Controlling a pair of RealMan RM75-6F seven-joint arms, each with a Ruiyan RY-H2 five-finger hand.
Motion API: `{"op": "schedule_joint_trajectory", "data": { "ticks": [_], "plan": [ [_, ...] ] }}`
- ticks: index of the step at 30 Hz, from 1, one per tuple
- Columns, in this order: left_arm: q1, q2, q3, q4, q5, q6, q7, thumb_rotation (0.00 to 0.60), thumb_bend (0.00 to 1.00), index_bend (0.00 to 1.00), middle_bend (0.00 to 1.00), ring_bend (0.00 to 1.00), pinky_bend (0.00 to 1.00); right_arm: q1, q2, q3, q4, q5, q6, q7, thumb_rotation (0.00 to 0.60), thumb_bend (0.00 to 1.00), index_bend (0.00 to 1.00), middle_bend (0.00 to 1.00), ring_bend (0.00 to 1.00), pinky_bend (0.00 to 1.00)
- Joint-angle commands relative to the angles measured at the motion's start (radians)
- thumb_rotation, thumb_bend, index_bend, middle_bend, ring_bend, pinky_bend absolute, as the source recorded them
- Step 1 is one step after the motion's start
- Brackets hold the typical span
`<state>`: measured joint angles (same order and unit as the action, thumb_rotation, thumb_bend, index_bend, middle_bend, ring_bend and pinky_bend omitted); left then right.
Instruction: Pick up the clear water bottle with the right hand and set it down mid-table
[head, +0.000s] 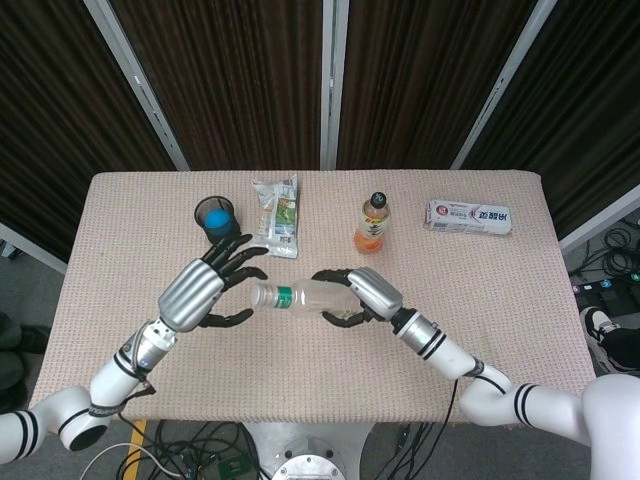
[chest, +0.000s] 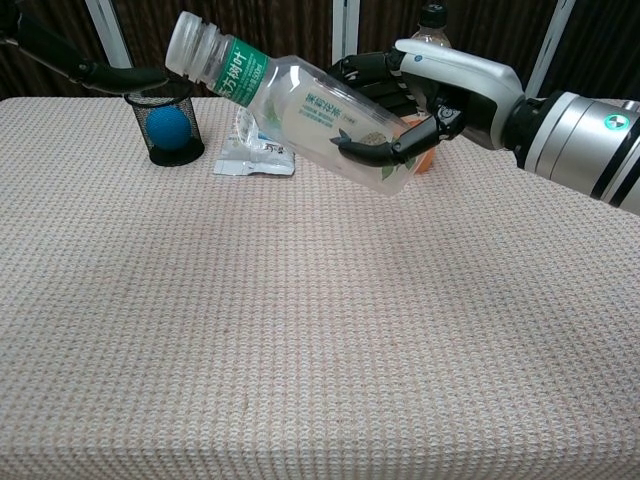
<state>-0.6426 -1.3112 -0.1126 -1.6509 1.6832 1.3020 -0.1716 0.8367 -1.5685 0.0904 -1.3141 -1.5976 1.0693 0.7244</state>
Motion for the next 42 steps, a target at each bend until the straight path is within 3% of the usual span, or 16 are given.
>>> {"op": "schedule_joint_trajectory", "data": {
  "ticks": [1,19,42],
  "plan": [
    [-0.001,0.002,0.002,-0.001,0.0,-0.003,0.001,0.6,0.25,0.33,0.13,0.0,0.04,0.0,0.0,0.0,0.002,0.0,0.0,0.0,0.6,0.59,0.71,0.57,0.49,0.48],
    [-0.005,0.006,0.004,-0.006,-0.002,-0.012,0.005,0.6,0.33,0.35,0.13,0.0,0.04,0.003,-0.006,0.0,0.011,0.0,-0.003,0.007,0.6,0.59,0.71,0.57,0.49,0.48],
    [-0.004,-0.007,-0.002,0.013,0.001,0.008,-0.008,0.6,0.35,0.4,0.14,0.0,0.04,0.008,-0.01,0.003,0.023,0.004,-0.007,0.012,0.6,0.59,0.72,0.58,0.49,0.49]
  ]
}}
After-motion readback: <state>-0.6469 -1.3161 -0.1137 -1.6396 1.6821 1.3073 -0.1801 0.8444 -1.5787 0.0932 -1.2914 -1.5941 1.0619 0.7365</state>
